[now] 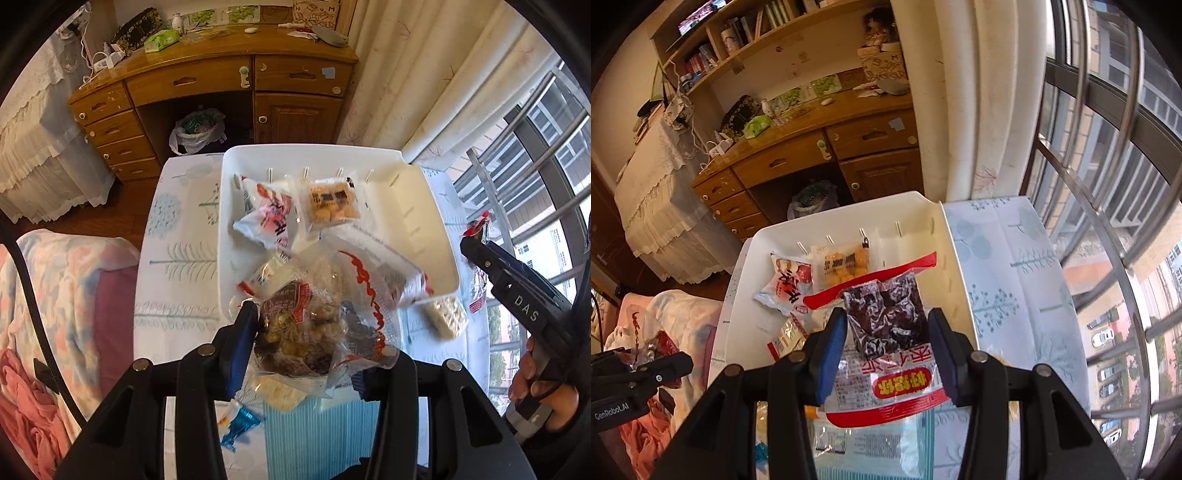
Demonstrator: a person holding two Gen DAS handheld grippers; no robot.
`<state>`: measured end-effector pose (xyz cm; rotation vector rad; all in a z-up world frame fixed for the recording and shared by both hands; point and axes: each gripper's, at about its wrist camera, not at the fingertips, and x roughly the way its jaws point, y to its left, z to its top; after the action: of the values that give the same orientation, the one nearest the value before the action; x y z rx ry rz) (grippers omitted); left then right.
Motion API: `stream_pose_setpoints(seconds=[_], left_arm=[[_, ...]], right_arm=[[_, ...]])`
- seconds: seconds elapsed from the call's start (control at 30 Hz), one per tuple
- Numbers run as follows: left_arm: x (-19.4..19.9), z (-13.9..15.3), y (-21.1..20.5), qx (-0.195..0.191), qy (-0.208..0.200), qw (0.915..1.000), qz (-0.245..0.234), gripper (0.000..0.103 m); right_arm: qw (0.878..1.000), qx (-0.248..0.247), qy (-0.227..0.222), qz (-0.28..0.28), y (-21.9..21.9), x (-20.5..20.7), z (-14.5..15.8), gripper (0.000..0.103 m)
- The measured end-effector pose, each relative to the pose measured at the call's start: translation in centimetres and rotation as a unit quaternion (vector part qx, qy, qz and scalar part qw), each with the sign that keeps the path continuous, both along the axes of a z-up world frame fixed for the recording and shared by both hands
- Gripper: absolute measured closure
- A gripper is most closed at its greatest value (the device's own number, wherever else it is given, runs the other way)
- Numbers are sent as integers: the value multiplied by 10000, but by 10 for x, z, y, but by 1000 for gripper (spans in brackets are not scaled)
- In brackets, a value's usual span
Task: Organize snacks
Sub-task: 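Lift both bags over the white tray and open both tools to release them, then withdraw both open tools from the tray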
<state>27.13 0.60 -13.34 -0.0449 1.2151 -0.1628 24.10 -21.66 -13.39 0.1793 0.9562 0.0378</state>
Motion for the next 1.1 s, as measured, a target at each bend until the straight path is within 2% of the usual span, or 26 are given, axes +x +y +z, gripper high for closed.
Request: stream_pose_setpoints(seconds=[0.3,0.53,0.57,0.63,0.67,0.8,1.1], left_arm=[[34,-18,-20,11,80,9999,147,60],[41,-22,-28,28,14,9998,205,58],[41,-23,-29,46,4,9997,241,57],[41,-23,-30,100,10,9995,309,30],[41,-22,-30,108,-17,9994,327,28],[37,-21,-29,199,2,9989,429,25],[13,-12,-18,249,54,9981,553,25]], right_arm=[[9989,-133,-141,416,-1,32,-9,58],[9983,-63,-293,505,-6,34,-9,57],[9983,-46,-250,517,-7,35,-10,56],[9986,-28,-194,489,-8,36,-12,51],[9988,0,-168,459,-11,35,-14,50],[9991,99,-77,400,-16,33,-16,49],[9990,216,-122,367,-21,14,-9,49]])
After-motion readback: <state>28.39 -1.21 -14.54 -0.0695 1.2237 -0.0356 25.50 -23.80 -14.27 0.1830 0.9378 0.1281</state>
